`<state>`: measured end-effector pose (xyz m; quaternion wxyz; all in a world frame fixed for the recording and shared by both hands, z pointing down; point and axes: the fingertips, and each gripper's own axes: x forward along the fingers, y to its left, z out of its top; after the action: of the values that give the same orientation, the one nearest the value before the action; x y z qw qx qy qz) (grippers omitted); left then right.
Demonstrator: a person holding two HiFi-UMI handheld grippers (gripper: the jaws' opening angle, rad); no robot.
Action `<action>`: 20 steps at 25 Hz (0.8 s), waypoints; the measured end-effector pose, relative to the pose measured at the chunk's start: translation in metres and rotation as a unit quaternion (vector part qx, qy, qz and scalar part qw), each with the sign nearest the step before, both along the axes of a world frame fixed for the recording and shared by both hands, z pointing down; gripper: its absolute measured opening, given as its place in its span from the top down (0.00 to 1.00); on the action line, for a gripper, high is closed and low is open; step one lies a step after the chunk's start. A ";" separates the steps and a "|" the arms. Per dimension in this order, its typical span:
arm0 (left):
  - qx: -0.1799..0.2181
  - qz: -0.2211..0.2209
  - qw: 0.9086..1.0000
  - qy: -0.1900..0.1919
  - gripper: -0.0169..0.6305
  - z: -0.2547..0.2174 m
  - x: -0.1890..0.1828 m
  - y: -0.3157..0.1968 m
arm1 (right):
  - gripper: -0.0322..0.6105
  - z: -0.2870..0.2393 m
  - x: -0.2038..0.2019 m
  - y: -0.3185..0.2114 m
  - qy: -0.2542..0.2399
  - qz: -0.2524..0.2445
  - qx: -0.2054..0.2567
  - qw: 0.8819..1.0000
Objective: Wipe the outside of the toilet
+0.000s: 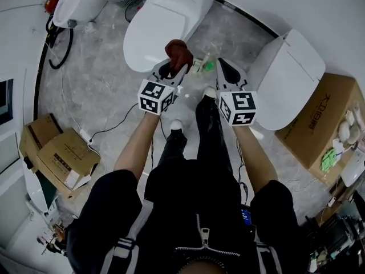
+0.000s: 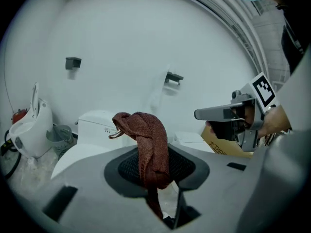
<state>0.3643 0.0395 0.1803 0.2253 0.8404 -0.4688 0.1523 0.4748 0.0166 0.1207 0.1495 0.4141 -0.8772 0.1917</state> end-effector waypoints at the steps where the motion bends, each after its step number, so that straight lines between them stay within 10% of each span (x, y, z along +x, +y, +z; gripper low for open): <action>1: -0.010 -0.004 1.000 0.002 0.79 0.015 0.001 -0.006 | 0.95 0.011 0.000 -0.006 0.001 -0.003 -0.007 1.000; 20: -0.122 -0.163 0.979 0.007 0.79 0.343 0.024 -0.154 | 0.95 0.244 0.015 -0.109 -0.022 -0.006 -0.125 0.992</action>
<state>0.3883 -0.1149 0.5236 0.3508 0.7200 -0.5759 0.1639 0.4900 -0.0924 0.3645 0.1817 0.3827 -0.8518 0.3083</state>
